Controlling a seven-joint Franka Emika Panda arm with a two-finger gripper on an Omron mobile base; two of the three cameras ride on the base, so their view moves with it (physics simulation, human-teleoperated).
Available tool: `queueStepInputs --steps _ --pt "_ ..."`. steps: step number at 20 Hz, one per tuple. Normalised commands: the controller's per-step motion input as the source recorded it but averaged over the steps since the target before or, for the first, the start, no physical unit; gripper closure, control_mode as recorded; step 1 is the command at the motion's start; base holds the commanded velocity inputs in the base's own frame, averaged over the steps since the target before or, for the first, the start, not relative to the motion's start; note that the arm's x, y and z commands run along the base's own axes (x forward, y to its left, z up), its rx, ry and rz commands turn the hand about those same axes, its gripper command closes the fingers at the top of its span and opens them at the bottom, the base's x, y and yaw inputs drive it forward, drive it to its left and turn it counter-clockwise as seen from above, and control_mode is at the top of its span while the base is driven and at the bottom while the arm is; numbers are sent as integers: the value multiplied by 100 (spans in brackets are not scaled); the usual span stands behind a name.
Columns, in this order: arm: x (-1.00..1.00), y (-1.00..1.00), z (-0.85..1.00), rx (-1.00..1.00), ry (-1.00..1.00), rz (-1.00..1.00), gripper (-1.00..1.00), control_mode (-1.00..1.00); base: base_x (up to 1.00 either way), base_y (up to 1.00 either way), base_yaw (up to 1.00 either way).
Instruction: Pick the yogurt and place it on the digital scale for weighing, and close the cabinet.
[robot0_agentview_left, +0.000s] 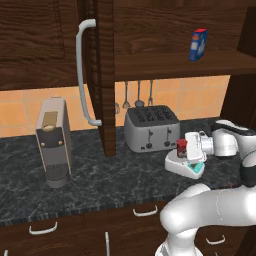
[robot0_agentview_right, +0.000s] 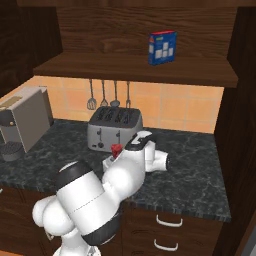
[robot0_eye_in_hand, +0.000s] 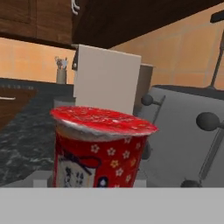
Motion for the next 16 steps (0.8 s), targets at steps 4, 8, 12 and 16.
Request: queueStepInputs --steps 4,8,12,16 --pt "-2 3 -35 0 -8 1 100 -100 0 0 0" --pt "-26 21 -21 0 -3 1 100 -100 0 0 0" --pt "-5 16 -9 0 0 0 -100 -100 0 0 0" --pt "-31 0 0 0 -1 0 -100 -100 0 0 0"
